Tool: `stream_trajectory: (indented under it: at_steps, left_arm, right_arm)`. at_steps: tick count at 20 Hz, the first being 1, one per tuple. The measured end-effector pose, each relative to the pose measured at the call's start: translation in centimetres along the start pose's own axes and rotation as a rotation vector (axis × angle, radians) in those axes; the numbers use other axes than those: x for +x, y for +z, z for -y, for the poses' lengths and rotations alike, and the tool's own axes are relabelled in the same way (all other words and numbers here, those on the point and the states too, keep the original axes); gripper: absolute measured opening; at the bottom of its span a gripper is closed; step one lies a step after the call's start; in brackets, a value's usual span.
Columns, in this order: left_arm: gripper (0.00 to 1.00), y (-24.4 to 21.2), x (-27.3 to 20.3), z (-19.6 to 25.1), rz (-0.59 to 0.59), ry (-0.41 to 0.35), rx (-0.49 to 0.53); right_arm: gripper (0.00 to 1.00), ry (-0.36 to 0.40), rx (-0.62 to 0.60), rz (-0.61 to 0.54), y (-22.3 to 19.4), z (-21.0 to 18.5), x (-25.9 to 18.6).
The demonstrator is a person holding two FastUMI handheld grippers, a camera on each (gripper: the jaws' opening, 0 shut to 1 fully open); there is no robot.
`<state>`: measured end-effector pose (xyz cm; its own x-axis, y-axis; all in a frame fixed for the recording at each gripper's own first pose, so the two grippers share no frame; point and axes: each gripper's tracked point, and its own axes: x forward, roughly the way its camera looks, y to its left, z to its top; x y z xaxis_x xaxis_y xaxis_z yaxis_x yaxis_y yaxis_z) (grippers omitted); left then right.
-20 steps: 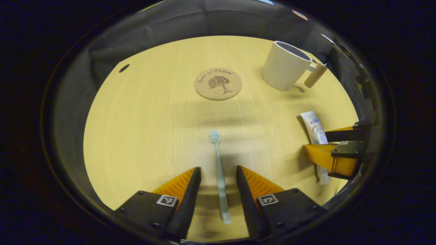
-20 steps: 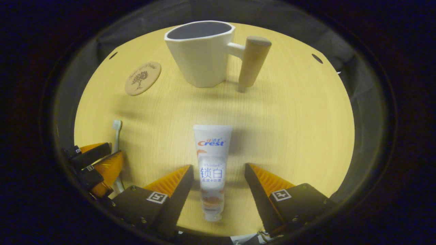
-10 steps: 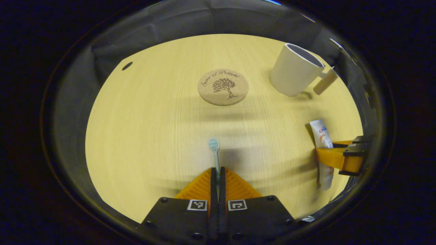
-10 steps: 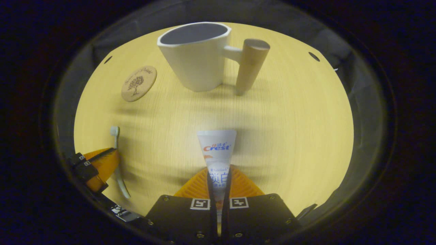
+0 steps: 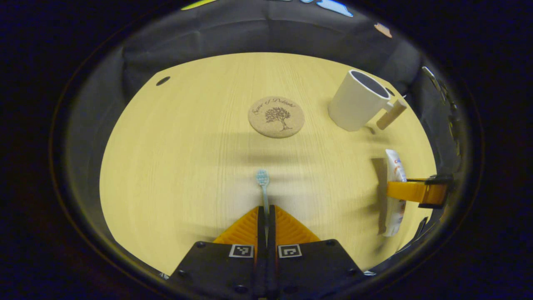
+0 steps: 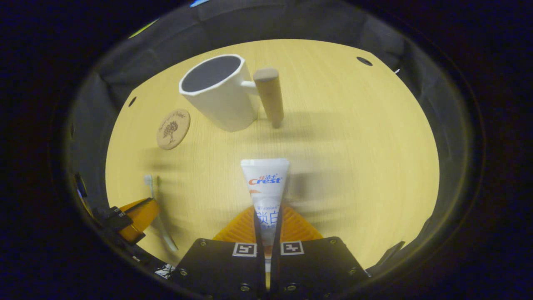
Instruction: Put the toothbrush and toothpaste on the desktop into the cup, then pick up the cup and place it on the coaster on the desktop.
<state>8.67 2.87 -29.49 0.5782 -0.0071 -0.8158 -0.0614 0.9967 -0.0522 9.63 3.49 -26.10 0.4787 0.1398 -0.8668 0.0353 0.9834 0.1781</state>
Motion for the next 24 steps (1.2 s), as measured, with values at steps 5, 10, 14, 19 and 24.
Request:
stream_trajectory:
  at_steps: [5, 10, 14, 19, 24]
  left_arm:
    - [0.07, 2.3, -2.0, 1.3, 0.077, -0.036, -0.001]
    - [0.07, 5.7, -4.2, 1.9, 0.151, -0.069, -0.024]
    - [0.07, 7.9, -5.4, 2.1, 0.191, -0.080, -0.027]
    - [0.07, 8.8, -6.2, 1.8, 0.203, -0.086, -0.035]
    - [0.07, 8.9, -6.8, 1.1, 0.207, -0.080, -0.051]
  right_arm:
    - [0.06, 0.038, 0.019, 0.115, 2.9, -0.2, -3.2]
    - [0.06, 0.109, 0.034, 0.283, 9.0, -2.1, -8.0]
    - [0.06, 0.156, 0.039, 0.407, 14.3, -4.4, -10.3]
    - [0.06, 0.174, 0.030, 0.483, 19.6, -5.7, -10.7]
    - [0.07, 0.192, 0.059, 0.497, 22.6, -6.6, -8.9]
